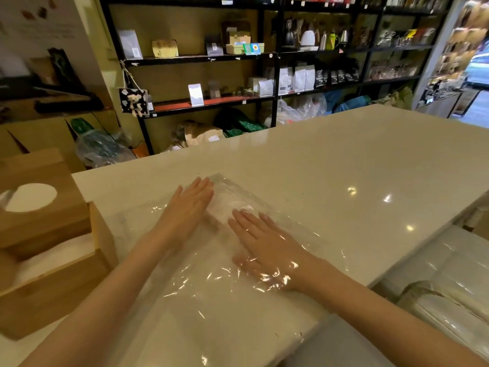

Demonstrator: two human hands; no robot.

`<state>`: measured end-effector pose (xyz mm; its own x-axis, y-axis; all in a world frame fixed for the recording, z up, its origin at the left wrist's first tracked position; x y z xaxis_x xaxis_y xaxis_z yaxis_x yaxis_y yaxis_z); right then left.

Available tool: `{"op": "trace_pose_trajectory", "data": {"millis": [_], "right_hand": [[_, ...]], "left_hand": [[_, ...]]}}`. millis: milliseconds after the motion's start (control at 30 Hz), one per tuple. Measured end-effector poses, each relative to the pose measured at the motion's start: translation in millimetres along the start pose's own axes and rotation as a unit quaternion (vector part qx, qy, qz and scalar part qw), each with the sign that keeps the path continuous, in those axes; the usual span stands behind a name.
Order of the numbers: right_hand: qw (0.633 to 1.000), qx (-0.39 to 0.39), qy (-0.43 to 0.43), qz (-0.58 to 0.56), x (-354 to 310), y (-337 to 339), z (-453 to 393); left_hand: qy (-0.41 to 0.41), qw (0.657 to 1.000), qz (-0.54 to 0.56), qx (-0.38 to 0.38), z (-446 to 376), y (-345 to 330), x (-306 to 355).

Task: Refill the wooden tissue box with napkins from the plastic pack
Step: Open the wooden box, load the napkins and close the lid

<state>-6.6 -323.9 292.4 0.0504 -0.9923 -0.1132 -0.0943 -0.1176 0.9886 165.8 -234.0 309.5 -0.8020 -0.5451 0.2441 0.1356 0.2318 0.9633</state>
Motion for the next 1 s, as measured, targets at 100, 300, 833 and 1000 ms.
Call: {"op": "trace_pose_trajectory", "data": {"millis": [100, 300, 833, 1000], "right_hand": [[0.998, 0.059, -0.009, -0.007, 3, -8, -11], [0.999, 0.032, -0.035, -0.015, -4, -2, -10], [0.998, 0.005, -0.04, 0.052, -20, 6, 138], [0.988, 0.111, -0.042, 0.099, -16, -7, 170]], "left_hand": [[0.04, 0.998, -0.038, -0.015, -12, -11, -18], [0.048, 0.996, -0.041, -0.06, -10, -22, -19], [0.02, 0.988, -0.143, -0.045, -2, -17, -7], [0.021, 0.987, -0.152, -0.042, 0, -17, -5]]}}
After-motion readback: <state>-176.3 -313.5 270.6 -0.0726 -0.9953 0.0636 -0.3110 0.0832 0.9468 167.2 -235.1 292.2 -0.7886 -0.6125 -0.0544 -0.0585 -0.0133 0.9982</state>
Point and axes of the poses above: each hand's wrist, its own z-axis away from the middle knuckle, its own y-axis out of the back of the hand, x = y × z, the point moved 2 cm from there along -z, towards the middle knuckle, and after that the axes turned 6 degrees about y, right-handed, at the moved point
